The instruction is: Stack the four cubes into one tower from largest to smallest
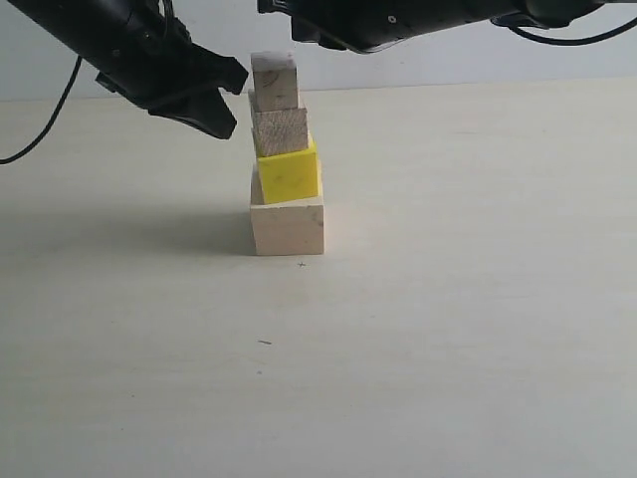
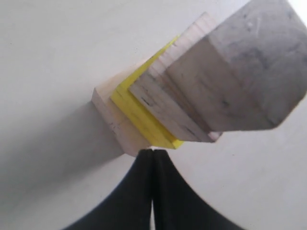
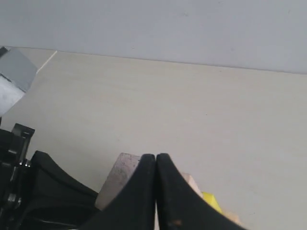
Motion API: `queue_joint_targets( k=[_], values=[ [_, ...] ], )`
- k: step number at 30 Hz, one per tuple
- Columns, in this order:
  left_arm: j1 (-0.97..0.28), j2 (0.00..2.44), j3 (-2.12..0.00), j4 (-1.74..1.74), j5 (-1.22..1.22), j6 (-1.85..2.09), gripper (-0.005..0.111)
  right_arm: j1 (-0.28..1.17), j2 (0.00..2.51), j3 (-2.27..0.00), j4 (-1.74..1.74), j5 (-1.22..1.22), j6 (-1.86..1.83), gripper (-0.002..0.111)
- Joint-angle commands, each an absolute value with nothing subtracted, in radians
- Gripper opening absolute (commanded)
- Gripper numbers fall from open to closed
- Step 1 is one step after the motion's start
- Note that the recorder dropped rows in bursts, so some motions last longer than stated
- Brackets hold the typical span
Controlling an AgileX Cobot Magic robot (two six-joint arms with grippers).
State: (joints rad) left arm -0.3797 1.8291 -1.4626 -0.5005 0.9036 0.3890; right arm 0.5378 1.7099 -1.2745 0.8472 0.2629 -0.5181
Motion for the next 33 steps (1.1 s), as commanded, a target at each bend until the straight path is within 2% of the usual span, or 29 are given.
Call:
queue_joint_targets(
  k=[1,9,17,27,33],
  values=[
    [-0.377,1.827,-1.460,-0.500,0.892,0.405,0.000,0.492,1.716,-1.273,0.717,0.257,-0.374,0.000],
    [-0.377,1.827,-1.438,-0.500,0.880,0.407,0.000,0.341,1.773,-1.273,0.699,0.453,-0.277,0.000],
    [-0.368,1.827,-1.337,-0.522,0.805,0.437,0.000,0.338,1.851,-1.273,0.812,0.510,-0.288,0.000],
    [-0.289,1.827,-1.287,-0.695,0.822,0.569,0.000,0.338,1.936,-1.273,1.057,0.593,-0.449,0.000],
    [-0.289,1.827,-1.280,-0.698,0.820,0.573,0.000,0.338,1.955,-1.273,1.067,0.600,-0.450,0.000]
  ],
)
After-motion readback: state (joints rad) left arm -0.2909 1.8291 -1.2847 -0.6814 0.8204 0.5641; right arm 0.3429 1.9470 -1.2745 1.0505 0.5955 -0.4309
